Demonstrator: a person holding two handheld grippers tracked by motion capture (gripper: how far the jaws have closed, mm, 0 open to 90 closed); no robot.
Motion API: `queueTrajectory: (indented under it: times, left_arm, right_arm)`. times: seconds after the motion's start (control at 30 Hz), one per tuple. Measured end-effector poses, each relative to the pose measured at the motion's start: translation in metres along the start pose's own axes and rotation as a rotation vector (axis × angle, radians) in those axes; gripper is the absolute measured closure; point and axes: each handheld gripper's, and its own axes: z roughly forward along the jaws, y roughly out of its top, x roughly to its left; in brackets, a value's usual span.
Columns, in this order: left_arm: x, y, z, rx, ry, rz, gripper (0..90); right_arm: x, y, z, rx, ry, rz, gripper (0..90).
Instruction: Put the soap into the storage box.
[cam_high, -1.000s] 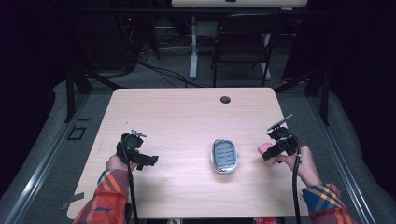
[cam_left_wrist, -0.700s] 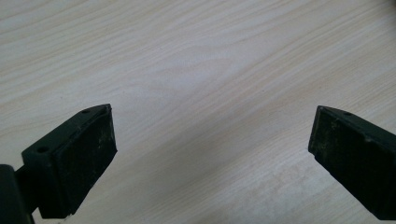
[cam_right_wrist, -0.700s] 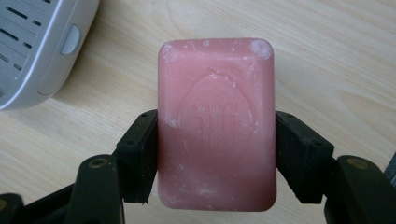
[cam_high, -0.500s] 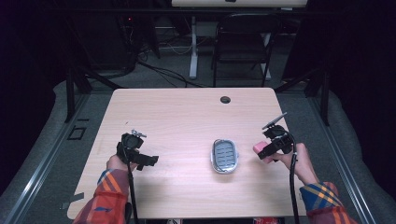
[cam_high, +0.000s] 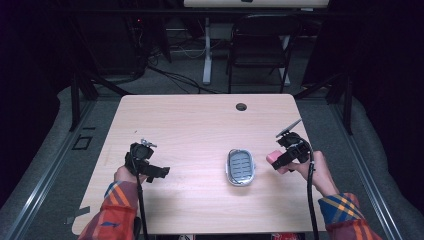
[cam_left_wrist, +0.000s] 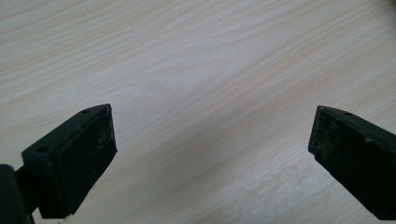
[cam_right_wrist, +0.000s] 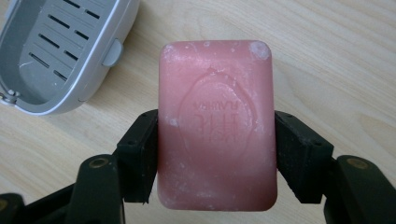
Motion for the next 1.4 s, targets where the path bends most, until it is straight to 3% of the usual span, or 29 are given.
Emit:
queueTrajectory:
  times: [0.13,0.17,0.2,0.27,0.33,0.47,0.57,0.73,0.77,0.8,0.93,1.17,1.2,1.4]
  left_arm:
    - [0.0,0.0,0.0,-0.002,0.0,-0.002,0.8]
    - [0.0,0.0,0.0,-0.002,0.0,-0.002,0.8]
    - [0.0,0.0,0.0,-0.001,0.0,-0.002,0.8]
    - [0.0,0.0,0.0,-0.002,-0.001,-0.002,0.8]
    - [0.0,0.0,0.0,-0.001,-0.001,-0.002,0.8]
    - [0.0,0.0,0.0,0.001,-0.003,0.0,0.8]
    - [0.0,-0.001,0.0,-0.001,-0.004,-0.001,0.9]
    - [0.0,0.0,0.0,0.002,-0.006,0.0,0.9]
    - [0.0,0.0,0.001,0.002,-0.005,0.0,0.9]
    - [0.0,0.0,0.0,0.002,-0.005,0.0,0.9]
    - [0.0,0.0,0.0,0.0,-0.004,-0.002,0.9]
    - [0.001,0.0,0.0,0.001,-0.005,0.0,0.9]
    - [0.0,0.0,0.0,0.002,-0.003,0.001,0.9]
    - [0.0,-0.001,0.0,0.002,-0.005,0.003,0.9]
  right_arm:
    - [0.003,0.002,-0.001,0.007,0.001,-0.007,37.0]
    - [0.002,0.003,-0.002,0.024,0.002,-0.027,37.0]
    - [0.004,0.003,-0.001,0.003,0.009,-0.01,37.0]
    - [0.005,0.005,-0.003,0.028,0.007,-0.037,37.0]
    - [0.008,0.005,-0.001,-0.002,0.011,-0.024,37.0]
    - [0.011,0.007,-0.004,0.017,0.014,-0.048,37.0]
    - [0.015,0.007,-0.005,-0.012,0.021,-0.037,37.0]
    - [0.017,0.009,-0.011,0.013,0.01,-0.069,37.0]
    - [0.019,0.009,-0.01,-0.008,0.018,-0.053,37.1]
    - [0.018,0.01,-0.013,0.015,0.012,-0.073,37.1]
    - [0.019,0.011,-0.015,0.015,0.018,-0.083,37.1]
    - [0.024,0.015,-0.019,-0.012,0.021,-0.076,37.1]
    - [0.025,0.018,-0.022,0.004,0.018,-0.105,37.1]
    - [0.035,0.025,-0.025,-0.026,0.015,-0.106,37.1]
